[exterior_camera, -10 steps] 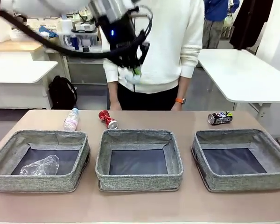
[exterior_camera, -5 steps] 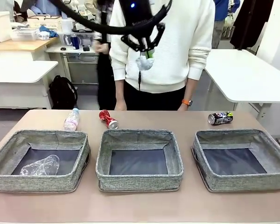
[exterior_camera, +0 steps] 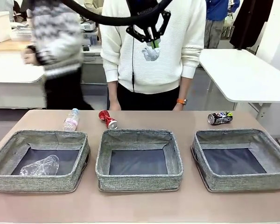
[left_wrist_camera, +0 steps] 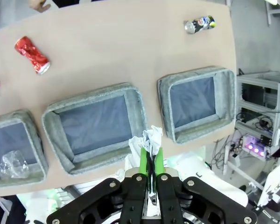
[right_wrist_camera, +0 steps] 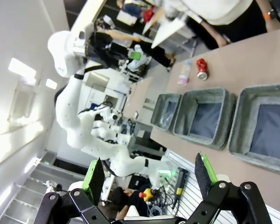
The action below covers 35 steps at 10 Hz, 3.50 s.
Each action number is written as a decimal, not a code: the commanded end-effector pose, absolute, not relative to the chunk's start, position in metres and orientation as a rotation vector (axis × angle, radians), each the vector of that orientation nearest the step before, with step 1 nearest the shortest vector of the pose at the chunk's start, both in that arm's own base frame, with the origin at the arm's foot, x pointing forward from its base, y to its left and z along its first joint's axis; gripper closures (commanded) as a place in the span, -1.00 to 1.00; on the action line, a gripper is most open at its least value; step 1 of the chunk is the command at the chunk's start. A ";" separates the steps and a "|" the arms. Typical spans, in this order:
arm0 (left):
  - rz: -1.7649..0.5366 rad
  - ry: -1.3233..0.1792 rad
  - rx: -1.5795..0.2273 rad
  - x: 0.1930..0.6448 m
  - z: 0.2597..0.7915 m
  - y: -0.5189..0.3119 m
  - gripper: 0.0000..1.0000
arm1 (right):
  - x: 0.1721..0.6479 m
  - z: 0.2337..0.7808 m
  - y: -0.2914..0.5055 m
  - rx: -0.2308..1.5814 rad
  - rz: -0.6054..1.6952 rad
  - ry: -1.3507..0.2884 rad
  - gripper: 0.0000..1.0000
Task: Sort the waste into the appropriate baskets.
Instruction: Pick up the waste item pointed out by the person, then place the picked waste into the Fabric basket indicated by the person.
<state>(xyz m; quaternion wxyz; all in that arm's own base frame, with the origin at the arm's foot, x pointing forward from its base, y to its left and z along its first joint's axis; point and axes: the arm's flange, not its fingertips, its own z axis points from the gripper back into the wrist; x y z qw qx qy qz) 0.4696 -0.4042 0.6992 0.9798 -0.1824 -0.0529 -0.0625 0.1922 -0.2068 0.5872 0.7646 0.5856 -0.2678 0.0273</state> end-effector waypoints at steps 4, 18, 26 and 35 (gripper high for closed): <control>-0.097 -0.074 -0.277 0.466 0.721 -0.402 0.93 | 0.189 0.585 -0.206 1.279 0.064 -0.586 -1.00; -0.110 -0.079 -0.307 0.462 0.710 -0.395 0.93 | 0.189 0.585 -0.206 1.279 0.064 -0.586 -1.00; -0.110 -0.079 -0.307 0.462 0.710 -0.395 0.93 | 0.189 0.585 -0.206 1.279 0.064 -0.586 -1.00; -0.113 -0.071 -0.300 0.461 0.710 -0.395 0.93 | 0.192 0.587 -0.207 1.273 0.059 -0.582 -1.00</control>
